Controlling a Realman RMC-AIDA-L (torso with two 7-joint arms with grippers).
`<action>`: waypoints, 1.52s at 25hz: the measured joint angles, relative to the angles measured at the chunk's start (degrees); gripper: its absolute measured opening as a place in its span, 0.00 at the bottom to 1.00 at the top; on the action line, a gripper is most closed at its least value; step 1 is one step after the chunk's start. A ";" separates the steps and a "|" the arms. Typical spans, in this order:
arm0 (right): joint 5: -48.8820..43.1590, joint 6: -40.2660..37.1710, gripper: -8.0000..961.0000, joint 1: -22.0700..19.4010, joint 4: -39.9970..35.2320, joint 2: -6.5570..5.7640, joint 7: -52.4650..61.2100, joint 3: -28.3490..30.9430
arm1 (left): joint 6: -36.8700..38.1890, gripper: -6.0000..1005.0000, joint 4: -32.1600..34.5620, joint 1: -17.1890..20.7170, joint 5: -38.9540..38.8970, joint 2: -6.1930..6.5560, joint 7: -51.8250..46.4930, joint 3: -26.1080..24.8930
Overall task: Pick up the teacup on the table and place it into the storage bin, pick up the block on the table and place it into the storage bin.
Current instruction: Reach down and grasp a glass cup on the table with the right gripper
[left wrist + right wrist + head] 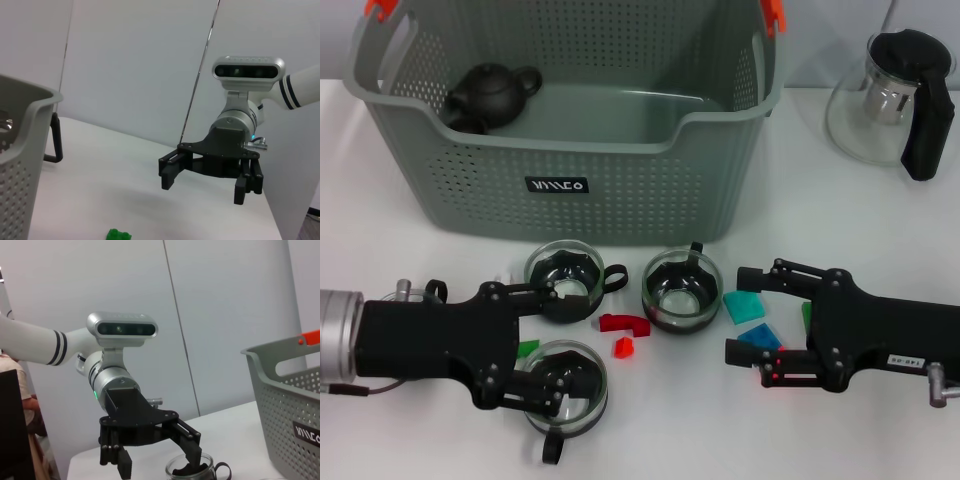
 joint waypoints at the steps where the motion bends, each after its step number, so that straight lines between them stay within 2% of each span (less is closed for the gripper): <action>1: 0.04 0.01 0.93 0.10 0.04 -0.02 0.52 0.11 | 0.09 0.87 0.02 0.04 0.00 0.02 0.00 -0.17; 6: 2.01 -0.70 0.93 0.68 1.68 -0.16 4.10 3.16 | 0.71 0.87 0.23 0.45 -0.04 0.18 -0.05 -1.32; 11: -0.96 -2.13 0.93 1.62 -0.04 -0.29 7.77 1.85 | 1.79 0.87 0.76 1.63 -0.02 0.56 -0.43 -3.58; 16: -10.67 -1.88 0.92 4.70 -7.63 -0.25 17.61 0.24 | 4.24 0.87 1.55 2.96 1.05 1.00 -0.48 -10.42; 21: -18.58 -3.25 0.92 9.46 -15.41 -0.24 28.25 -3.16 | 4.51 0.87 1.50 4.13 1.33 1.08 -0.28 -13.49; 25: -22.01 -6.20 0.92 12.76 -22.99 -0.21 35.30 -7.67 | 4.14 0.87 1.22 4.31 1.40 0.98 -0.23 -13.80; 28: -26.15 -8.32 0.92 15.36 -31.83 0.00 43.99 -14.89 | 4.09 0.87 1.12 4.33 1.40 0.94 -0.21 -13.89; 29: -26.15 -8.32 0.92 15.36 -31.83 0.00 43.99 -14.89 | 4.08 0.87 1.08 4.34 1.40 0.91 -0.21 -13.89; 35: -30.85 -9.74 0.92 18.20 -43.58 0.01 53.19 -24.95 | 3.93 0.87 0.97 4.35 1.05 0.88 -0.19 -13.94; 38: -35.14 -9.69 0.92 20.27 -46.81 0.13 55.29 -28.62 | 3.77 0.87 0.90 4.25 0.93 0.89 -0.27 -14.21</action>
